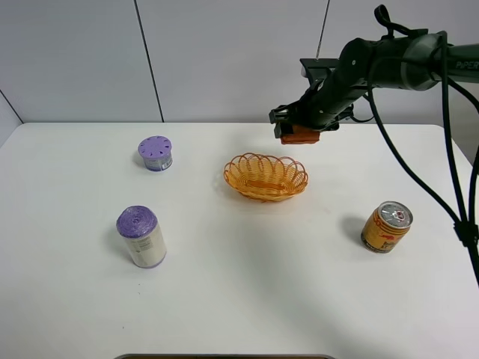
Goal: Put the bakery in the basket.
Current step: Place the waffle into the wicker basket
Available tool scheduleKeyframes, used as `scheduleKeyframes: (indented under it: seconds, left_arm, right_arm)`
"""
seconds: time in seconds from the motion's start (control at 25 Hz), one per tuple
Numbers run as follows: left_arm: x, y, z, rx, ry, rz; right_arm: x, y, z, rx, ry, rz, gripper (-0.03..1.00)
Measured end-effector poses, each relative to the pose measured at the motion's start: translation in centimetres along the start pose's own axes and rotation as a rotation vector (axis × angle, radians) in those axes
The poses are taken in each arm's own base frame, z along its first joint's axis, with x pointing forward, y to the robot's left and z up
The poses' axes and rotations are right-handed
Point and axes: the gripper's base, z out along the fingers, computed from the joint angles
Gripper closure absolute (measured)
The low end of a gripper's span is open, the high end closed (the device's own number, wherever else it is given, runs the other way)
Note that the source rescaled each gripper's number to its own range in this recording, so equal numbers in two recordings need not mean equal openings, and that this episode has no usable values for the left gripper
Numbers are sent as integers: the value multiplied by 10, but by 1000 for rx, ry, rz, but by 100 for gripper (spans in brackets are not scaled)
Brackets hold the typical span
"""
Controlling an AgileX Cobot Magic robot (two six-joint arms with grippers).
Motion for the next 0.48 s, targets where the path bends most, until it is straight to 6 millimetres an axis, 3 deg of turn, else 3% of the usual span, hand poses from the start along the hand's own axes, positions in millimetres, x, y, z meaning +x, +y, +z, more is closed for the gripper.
scheduleKeyframes:
  seconds: [0.24, 0.48]
  left_arm:
    - [0, 0, 0, 0, 0, 0]
    - [0, 0, 0, 0, 0, 0]
  right_arm:
    - [2, 35, -1, -44, -10, -4, 96]
    - [8, 55, 0, -43, 6, 4, 96]
